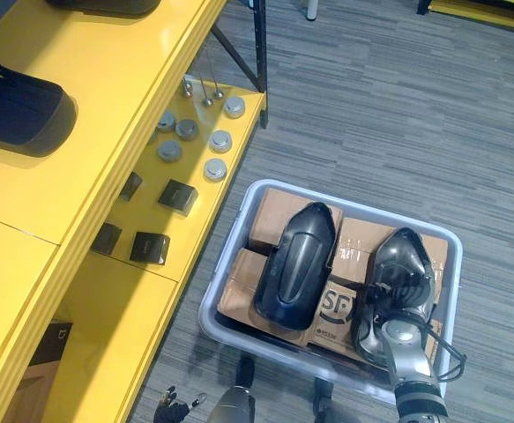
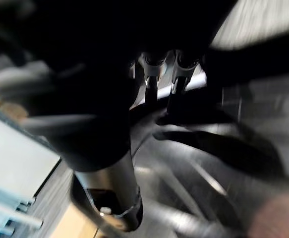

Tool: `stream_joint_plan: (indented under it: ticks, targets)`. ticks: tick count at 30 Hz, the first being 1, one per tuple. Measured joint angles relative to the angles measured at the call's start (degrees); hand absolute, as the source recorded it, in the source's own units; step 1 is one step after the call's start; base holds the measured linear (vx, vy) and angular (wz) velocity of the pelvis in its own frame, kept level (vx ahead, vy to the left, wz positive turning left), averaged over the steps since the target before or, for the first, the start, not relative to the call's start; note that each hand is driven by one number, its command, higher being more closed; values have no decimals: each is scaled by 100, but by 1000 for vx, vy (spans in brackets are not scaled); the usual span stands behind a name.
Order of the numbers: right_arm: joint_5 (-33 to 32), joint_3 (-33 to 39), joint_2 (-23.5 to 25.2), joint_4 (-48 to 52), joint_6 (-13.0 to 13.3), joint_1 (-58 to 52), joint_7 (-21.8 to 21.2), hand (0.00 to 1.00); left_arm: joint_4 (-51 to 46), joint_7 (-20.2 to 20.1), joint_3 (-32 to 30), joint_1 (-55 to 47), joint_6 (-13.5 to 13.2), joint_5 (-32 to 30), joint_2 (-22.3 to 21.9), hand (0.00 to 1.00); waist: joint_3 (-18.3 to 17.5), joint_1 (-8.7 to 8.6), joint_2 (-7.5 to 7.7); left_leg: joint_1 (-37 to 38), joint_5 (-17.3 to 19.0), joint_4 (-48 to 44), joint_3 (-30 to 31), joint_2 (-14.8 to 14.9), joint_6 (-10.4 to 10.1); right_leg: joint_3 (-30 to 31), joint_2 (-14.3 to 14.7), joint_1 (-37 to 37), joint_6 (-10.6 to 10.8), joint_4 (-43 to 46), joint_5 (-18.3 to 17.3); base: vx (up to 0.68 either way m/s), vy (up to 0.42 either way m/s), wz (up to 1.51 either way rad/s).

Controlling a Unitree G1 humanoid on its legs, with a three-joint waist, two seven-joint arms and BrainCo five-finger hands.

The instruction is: Walk over and take plastic housings, then place them on the shelf

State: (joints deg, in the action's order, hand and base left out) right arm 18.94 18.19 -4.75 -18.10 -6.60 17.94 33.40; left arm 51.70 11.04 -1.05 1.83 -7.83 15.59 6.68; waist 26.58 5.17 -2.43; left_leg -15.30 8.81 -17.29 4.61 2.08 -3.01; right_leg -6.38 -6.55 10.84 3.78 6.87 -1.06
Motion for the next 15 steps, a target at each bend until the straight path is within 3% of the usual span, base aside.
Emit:
stream_joint_plan:
  ticks: [6,10,15]
  targets:
    - [223,211,-236,559,224,-422,194,0,-108,-13,209,8,-54,-41,9,0,9,-88,-11,10,-10,10,-5,-3,15,87,8,13,0,-2,0,-70,3,-3]
    - [184,376,-492,1078,677,-653,150,0,-128,-135,250,3,-68,-207,13,0,9,-160,-14,103,-46,66,-17,-8,72,114,16,-44,27,-10,21,-86,-1,-3]
    - [162,507,-647,1090,884,-633,120,0,-185,-248,227,-25,-54,-353,17,0,10,-223,-16,108,-73,62,-15,-12,89,123,34,-69,7,-49,85,-64,5,-1]
